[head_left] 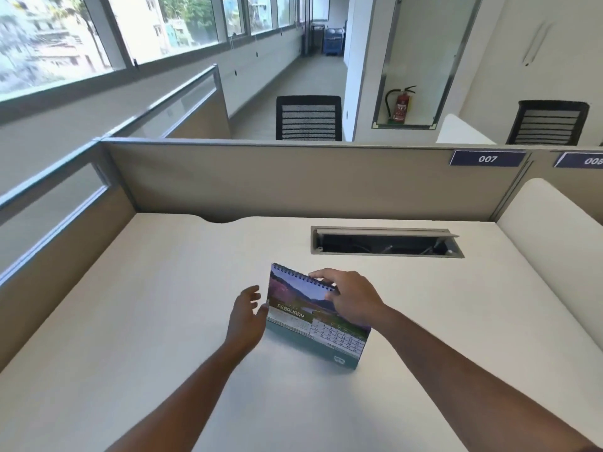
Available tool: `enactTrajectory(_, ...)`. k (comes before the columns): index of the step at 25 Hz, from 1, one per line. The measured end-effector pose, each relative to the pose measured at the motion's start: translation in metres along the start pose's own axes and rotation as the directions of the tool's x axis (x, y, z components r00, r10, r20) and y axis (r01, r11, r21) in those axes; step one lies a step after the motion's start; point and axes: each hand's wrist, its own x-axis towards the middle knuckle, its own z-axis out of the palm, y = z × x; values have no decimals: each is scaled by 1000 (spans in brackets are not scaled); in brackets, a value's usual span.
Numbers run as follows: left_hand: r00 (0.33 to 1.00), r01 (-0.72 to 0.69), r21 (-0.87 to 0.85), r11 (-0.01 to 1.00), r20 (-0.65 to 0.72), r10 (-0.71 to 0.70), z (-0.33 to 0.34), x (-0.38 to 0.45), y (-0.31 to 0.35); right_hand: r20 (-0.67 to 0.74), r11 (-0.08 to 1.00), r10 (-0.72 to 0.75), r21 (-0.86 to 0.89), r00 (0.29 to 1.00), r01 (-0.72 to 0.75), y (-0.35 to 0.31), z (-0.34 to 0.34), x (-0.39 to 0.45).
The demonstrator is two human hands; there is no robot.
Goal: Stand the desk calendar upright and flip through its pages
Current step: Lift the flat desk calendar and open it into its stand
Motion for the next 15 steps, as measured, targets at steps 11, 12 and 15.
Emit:
enactTrajectory(11, 997, 48, -146, 988, 63, -39, -28, -25, -10, -493, 985, -41, -168, 869, -49, -9, 38, -11)
enactTrajectory(12, 997, 34, -141, 989, 75, -24, -30, -23, -9, -558, 986, 46, -107, 829, -127, -7, 41, -13)
enactTrajectory(15, 993, -1, -116, 993, 114, 15, -34, -15, -9, -545, 895, 446, 281, 709, -347, 1, 55, -19)
